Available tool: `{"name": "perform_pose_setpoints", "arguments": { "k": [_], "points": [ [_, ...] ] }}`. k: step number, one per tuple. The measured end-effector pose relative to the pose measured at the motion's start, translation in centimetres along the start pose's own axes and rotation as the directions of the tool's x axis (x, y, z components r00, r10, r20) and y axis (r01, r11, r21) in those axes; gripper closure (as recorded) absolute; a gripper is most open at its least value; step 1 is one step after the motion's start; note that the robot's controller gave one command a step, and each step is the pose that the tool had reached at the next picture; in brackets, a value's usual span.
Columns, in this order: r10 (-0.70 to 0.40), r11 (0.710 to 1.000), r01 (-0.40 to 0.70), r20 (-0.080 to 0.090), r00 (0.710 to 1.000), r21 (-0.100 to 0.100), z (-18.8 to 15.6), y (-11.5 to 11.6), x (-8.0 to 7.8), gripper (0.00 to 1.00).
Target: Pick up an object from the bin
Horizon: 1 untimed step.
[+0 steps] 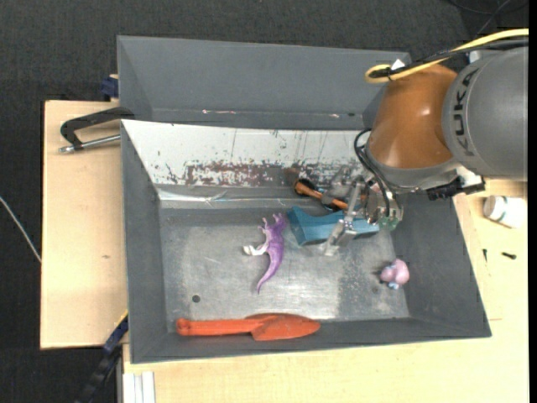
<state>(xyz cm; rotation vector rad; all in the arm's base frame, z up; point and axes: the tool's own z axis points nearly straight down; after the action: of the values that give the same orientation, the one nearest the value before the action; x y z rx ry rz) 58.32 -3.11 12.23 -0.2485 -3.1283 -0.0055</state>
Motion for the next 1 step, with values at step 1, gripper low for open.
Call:
{"name": "perform_pose_setpoints", "arguments": {
  "k": [1],
  "points": [
    [-0.075,0.997,0.075,-0.002,0.997,0.002,4.60,-0.12,0.88,0.00]
  ]
}}
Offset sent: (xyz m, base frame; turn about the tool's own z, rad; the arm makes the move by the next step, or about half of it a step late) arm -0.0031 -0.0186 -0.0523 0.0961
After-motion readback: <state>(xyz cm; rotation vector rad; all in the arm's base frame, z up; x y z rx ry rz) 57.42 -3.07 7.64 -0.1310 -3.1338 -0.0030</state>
